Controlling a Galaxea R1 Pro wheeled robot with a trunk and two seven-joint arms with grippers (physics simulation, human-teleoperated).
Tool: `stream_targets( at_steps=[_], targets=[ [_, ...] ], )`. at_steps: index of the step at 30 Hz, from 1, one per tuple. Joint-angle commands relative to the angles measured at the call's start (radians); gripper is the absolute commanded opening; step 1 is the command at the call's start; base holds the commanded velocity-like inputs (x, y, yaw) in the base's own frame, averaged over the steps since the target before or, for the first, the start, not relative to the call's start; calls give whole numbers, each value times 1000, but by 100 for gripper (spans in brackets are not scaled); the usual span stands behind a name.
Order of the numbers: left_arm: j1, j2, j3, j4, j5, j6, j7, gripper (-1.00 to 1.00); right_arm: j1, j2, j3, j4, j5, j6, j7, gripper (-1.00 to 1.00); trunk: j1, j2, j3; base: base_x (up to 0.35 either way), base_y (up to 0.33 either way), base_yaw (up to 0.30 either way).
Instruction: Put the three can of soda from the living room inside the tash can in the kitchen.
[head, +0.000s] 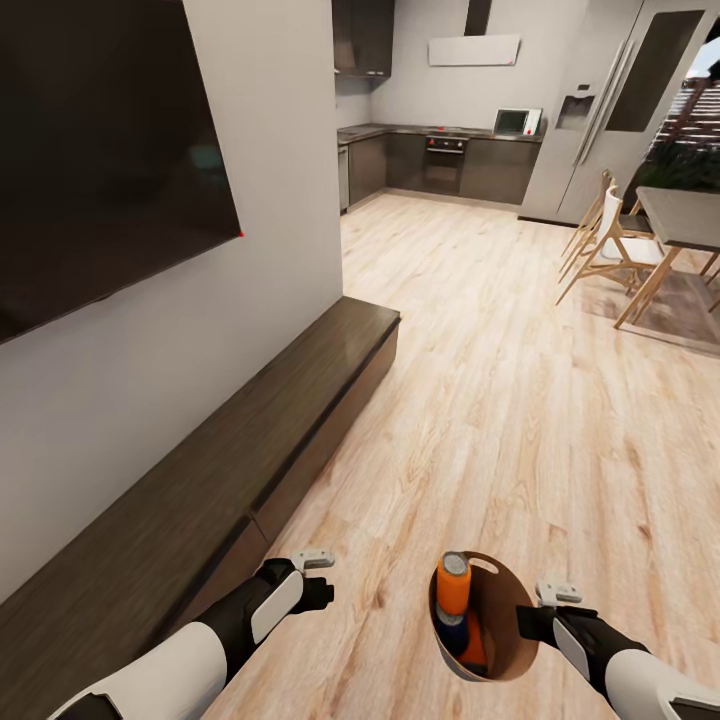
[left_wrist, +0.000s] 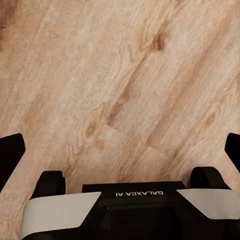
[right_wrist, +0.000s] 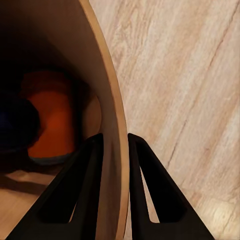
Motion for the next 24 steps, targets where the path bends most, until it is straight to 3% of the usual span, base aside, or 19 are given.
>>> stream_targets(
  at_steps=[1, 19, 24],
  targets=[
    [0, 0, 0, 0, 0, 0, 0, 100, 0, 0, -3, 0, -7, 0, 7, -100, 4, -7, -3, 0, 0, 0],
    [3, -1, 0, -19, 1, 2, -3, 100, 5, -2, -3, 0, -4, 0, 6, -100, 73, -133, -60, 0, 0, 0],
    [6, -1, -1, -101, 0, 15, 3, 100, 6, -2, -3, 0, -4, 0, 6, -100, 92, -168, -75, 0, 0, 0]
  ],
)
